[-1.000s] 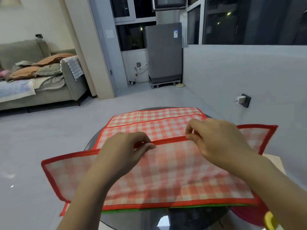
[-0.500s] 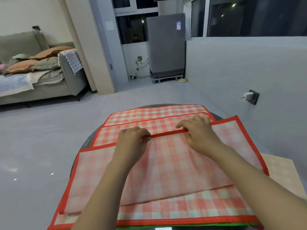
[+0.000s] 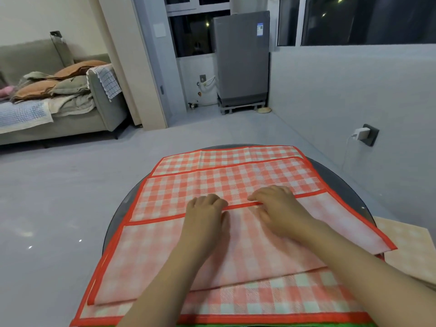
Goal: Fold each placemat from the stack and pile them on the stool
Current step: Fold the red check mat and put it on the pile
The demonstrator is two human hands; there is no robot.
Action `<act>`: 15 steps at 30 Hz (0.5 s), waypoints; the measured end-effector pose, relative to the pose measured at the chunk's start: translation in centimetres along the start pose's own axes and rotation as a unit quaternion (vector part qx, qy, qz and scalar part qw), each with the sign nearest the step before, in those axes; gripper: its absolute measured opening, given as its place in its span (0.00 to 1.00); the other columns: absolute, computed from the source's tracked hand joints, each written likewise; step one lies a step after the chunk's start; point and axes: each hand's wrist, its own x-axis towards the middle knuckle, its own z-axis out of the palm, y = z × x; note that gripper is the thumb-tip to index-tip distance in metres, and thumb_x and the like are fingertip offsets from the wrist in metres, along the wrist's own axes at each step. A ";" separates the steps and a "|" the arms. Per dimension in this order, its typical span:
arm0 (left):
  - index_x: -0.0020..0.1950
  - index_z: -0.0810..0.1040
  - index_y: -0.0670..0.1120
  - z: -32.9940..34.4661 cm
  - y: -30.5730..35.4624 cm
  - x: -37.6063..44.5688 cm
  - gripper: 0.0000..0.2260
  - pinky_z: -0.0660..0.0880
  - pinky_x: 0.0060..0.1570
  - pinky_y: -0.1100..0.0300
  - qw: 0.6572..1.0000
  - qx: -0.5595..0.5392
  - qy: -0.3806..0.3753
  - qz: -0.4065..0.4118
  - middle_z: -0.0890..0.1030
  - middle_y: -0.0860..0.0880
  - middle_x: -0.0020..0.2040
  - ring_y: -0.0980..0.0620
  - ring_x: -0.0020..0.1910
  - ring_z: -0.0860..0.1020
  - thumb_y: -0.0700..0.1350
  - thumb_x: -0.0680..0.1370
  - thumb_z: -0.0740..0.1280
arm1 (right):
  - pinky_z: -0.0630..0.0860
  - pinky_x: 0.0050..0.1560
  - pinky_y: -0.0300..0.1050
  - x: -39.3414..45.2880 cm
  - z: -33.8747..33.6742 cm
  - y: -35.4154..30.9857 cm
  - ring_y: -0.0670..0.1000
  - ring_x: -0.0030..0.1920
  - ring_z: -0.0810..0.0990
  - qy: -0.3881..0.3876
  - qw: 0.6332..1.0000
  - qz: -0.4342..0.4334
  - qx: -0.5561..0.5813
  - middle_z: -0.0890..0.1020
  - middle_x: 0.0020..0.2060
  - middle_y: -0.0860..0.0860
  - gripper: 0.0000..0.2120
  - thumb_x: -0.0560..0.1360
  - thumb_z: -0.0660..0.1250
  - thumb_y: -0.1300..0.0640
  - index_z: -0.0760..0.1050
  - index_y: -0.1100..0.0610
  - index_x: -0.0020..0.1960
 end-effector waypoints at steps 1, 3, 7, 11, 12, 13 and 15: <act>0.59 0.79 0.48 0.3 0.8 -0.6 0.12 0.69 0.57 0.52 1.000 0.000 0.006 0.011 0.78 0.50 0.57 0.47 0.56 0.77 0.46 0.78 0.60 | 0.54 0.71 0.46 -0.5 0.1 -0.5 0.48 0.68 0.65 -0.006 1.000 -0.009 0.010 0.72 0.67 0.44 0.17 0.80 0.56 0.52 0.69 0.47 0.68; 0.58 0.79 0.46 0.7 2.3 -2.0 0.14 0.74 0.52 0.51 1.000 -0.013 0.006 0.009 0.78 0.46 0.58 0.43 0.54 0.78 0.44 0.76 0.59 | 0.55 0.71 0.45 -1.6 0.3 -1.5 0.48 0.69 0.65 -0.034 0.999 -0.026 0.027 0.71 0.68 0.44 0.17 0.81 0.53 0.50 0.68 0.46 0.68; 0.77 0.52 0.48 1.6 3.9 -4.1 0.24 0.44 0.75 0.53 0.992 -0.012 -0.120 -0.022 0.49 0.48 0.79 0.47 0.77 0.48 0.48 0.81 0.43 | 0.51 0.73 0.43 -3.9 0.0 -2.7 0.47 0.73 0.60 -0.086 0.996 -0.009 0.007 0.64 0.73 0.45 0.20 0.82 0.48 0.51 0.61 0.47 0.73; 0.77 0.38 0.51 2.7 3.7 -4.7 0.29 0.31 0.72 0.49 0.985 0.004 -0.169 -0.045 0.34 0.51 0.76 0.47 0.76 0.34 0.57 0.76 0.36 | 0.42 0.75 0.45 -5.7 0.5 -2.3 0.48 0.77 0.45 -0.152 0.987 0.009 -0.058 0.48 0.77 0.48 0.24 0.82 0.45 0.49 0.46 0.50 0.77; 0.77 0.37 0.52 2.7 3.6 -4.8 0.31 0.32 0.73 0.48 0.983 0.015 -0.174 -0.053 0.34 0.50 0.76 0.46 0.75 0.33 0.58 0.75 0.35 | 0.40 0.75 0.45 -6.0 0.7 -2.2 0.48 0.77 0.42 -0.158 0.986 0.010 -0.059 0.45 0.77 0.48 0.25 0.82 0.44 0.48 0.43 0.49 0.77; 0.77 0.36 0.52 2.9 3.5 -5.0 0.31 0.33 0.73 0.47 0.983 0.024 -0.175 -0.056 0.34 0.49 0.76 0.46 0.75 0.33 0.58 0.74 0.35 | 0.38 0.75 0.46 -6.2 1.1 -2.0 0.48 0.76 0.40 -0.160 0.985 0.008 -0.059 0.43 0.77 0.47 0.25 0.82 0.42 0.46 0.41 0.49 0.77; 0.77 0.36 0.53 2.8 3.4 -5.1 0.29 0.35 0.74 0.46 0.982 0.032 -0.178 -0.061 0.34 0.49 0.76 0.46 0.75 0.32 0.59 0.77 0.36 | 0.36 0.75 0.45 -6.5 1.7 -1.9 0.46 0.76 0.37 -0.152 0.987 0.000 -0.059 0.40 0.76 0.46 0.31 0.76 0.33 0.38 0.39 0.48 0.77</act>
